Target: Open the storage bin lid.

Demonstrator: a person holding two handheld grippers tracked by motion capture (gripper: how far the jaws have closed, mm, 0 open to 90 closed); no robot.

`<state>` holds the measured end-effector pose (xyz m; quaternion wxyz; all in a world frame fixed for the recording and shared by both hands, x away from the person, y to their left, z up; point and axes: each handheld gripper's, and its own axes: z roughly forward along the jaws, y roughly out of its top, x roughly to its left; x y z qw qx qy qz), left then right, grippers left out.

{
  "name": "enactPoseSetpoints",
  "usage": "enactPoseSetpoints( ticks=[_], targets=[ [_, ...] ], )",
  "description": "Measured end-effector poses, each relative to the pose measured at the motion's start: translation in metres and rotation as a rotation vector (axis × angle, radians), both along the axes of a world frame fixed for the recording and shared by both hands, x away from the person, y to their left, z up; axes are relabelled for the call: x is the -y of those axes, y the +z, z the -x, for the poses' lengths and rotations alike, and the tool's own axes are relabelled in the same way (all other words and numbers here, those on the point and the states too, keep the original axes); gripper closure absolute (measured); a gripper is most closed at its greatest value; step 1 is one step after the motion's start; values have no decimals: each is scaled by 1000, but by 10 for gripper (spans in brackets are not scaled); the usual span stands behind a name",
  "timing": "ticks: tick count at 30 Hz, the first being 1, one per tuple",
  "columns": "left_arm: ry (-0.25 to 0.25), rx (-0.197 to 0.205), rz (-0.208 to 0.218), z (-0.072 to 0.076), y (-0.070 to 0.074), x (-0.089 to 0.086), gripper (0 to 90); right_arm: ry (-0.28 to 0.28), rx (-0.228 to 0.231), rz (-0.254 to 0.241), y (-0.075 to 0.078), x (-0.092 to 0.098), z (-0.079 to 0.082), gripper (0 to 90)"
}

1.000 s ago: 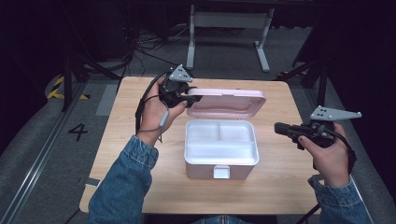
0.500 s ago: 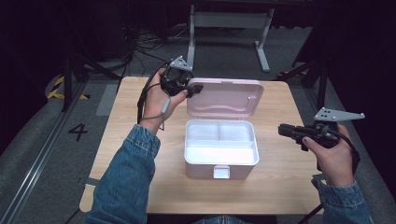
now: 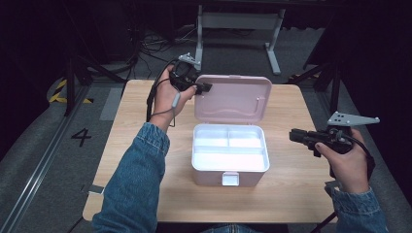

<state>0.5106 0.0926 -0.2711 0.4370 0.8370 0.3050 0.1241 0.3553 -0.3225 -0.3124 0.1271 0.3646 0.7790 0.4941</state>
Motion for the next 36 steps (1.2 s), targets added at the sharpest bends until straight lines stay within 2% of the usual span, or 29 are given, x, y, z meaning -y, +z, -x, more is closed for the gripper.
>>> enactPoseSetpoints(
  ticks=[5,22,36],
  targets=[
    [7,-7,21,-7,-5,0,610,2,-2,0,-1,0,0,787],
    [83,-31,59,-24,-22,4,538,-15,-5,-6,-3,2,4,766],
    [103,-78,55,-42,-40,7,471,-29,-14,-11,-6,6,7,746]
  ],
)
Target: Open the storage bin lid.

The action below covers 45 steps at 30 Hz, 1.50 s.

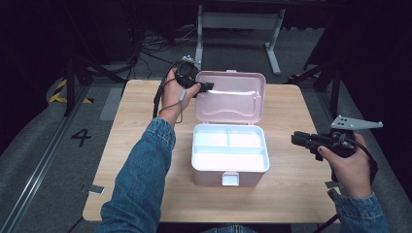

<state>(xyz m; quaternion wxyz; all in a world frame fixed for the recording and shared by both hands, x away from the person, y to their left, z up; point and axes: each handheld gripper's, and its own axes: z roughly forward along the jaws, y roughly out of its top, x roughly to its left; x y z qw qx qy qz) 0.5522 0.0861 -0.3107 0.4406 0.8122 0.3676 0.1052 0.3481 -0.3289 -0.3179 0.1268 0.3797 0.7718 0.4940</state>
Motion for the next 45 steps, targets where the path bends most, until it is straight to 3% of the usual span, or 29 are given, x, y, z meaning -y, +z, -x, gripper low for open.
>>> enactPoseSetpoints(
  ticks=[7,11,15,19,31,45],
  targets=[
    [17,-37,-23,-9,-11,5,399,-6,-11,-9,-2,2,0,735],
    [20,-74,1,-16,-20,5,388,-5,-11,-9,-2,3,1,728],
    [24,-83,8,-18,-25,5,377,-9,-15,-11,-3,5,0,725],
    [26,-96,-10,-20,-31,6,353,-6,-17,-8,-4,3,-1,724],
    [48,-186,-50,-25,-54,5,318,-3,-22,-5,-6,1,-2,723],
    [67,-237,-95,-27,-65,6,318,0,-33,-4,-8,0,-3,717]
  ],
)
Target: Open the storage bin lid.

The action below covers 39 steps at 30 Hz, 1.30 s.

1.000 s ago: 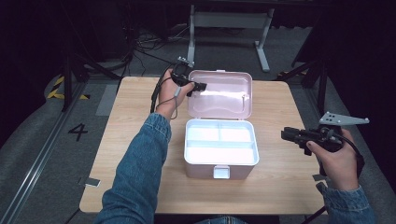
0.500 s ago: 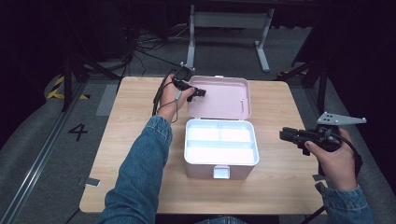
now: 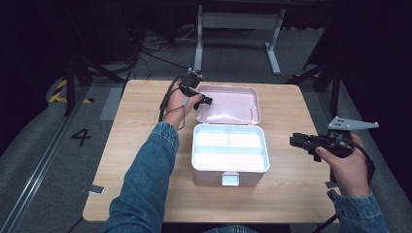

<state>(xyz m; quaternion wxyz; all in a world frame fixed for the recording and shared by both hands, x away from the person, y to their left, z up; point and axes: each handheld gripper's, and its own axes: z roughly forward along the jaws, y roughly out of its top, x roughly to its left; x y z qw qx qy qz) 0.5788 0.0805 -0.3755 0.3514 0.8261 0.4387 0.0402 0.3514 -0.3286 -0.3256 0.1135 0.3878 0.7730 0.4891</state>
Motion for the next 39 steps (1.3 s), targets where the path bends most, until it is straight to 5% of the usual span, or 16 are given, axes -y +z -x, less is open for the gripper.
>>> enactPoseSetpoints(
  ticks=[13,22,28,39],
  targets=[
    [16,-15,-30,2,-5,-4,365,2,3,2,0,-2,-2,718],
    [29,68,-14,15,17,-15,322,0,-4,6,-1,-3,-3,717],
    [-20,128,-13,41,38,-23,316,7,-10,11,-3,-6,-6,715],
    [-96,235,6,112,78,-48,302,18,-16,16,-3,-11,-17,699]
  ],
)
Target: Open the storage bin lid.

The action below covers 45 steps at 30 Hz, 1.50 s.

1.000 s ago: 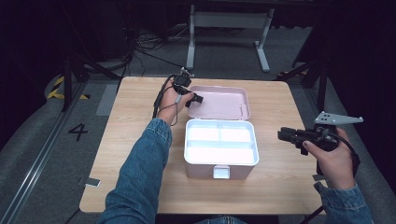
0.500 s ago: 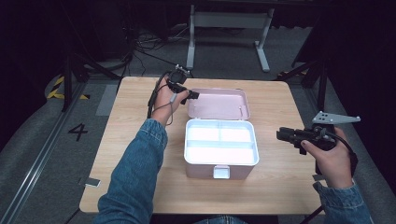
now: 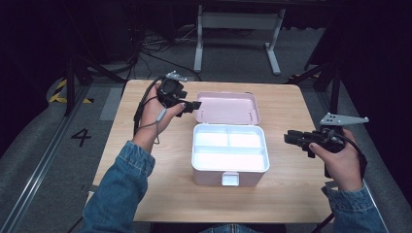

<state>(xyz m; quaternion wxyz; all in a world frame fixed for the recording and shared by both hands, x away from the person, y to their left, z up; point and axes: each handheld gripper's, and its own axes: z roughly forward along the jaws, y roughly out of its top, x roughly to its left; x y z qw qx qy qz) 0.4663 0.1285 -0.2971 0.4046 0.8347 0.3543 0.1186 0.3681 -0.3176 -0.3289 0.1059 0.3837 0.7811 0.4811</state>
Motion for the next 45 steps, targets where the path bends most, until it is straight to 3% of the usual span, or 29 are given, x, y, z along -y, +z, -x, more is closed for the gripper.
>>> enactPoseSetpoints(
  ticks=[7,16,20,31,37,40,45],
  targets=[
    [-25,35,-24,44,7,-21,301,25,-10,2,-1,-7,-12,695],
    [-51,19,-72,83,3,-48,292,37,-23,28,-3,-11,-21,673],
    [-54,-18,-124,89,-7,-59,284,30,-29,39,-3,-10,-20,670],
    [-31,-83,-102,105,-34,-84,280,4,-64,54,-7,-1,-21,659],
    [26,-117,-167,107,-44,-89,272,-12,-102,88,-15,4,-24,643],
    [32,-144,-178,106,-52,-91,275,-17,-116,104,-18,4,-24,634],
    [60,-179,-243,105,-64,-91,273,-29,-143,139,-24,7,-26,623]
  ],
)
